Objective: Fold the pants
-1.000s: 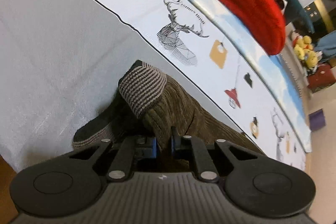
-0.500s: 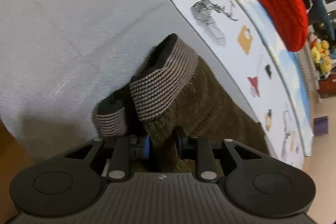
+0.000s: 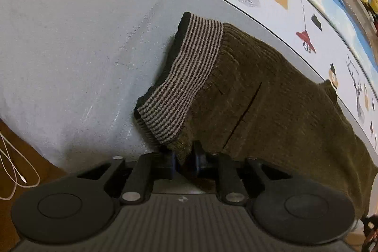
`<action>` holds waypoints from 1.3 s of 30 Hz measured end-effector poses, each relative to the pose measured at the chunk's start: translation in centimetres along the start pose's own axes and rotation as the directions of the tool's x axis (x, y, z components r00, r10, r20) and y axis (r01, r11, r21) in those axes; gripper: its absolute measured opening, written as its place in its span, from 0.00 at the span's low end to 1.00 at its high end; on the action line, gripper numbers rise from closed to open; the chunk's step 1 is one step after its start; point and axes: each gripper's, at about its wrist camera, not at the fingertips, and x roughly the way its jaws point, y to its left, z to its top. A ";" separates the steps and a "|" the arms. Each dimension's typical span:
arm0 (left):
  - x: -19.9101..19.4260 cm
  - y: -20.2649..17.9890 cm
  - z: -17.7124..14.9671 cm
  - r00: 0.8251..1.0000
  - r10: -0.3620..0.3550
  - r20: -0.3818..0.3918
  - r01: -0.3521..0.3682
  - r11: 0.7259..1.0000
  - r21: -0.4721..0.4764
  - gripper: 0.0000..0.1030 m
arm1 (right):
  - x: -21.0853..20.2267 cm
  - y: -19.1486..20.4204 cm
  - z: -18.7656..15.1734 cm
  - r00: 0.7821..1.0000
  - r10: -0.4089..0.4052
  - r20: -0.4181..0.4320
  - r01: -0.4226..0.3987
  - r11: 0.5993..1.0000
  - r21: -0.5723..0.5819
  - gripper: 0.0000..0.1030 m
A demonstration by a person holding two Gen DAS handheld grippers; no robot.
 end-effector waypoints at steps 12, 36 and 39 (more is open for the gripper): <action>-5.0 -4.9 -0.6 0.928 -0.031 0.372 -0.058 0.973 0.224 0.30 | -5.1 3.4 -0.3 0.951 0.043 0.306 0.039 0.966 -0.254 0.14; 2.3 -8.7 2.2 0.972 0.165 0.168 -0.207 0.939 0.275 0.13 | -6.2 13.9 -2.8 0.925 0.345 0.161 -0.227 0.840 -0.493 0.01; 2.5 -8.9 2.1 0.972 0.168 0.166 -0.209 0.939 0.272 0.13 | -7.7 19.1 -5.4 0.876 0.469 0.118 -0.305 0.725 -0.617 0.01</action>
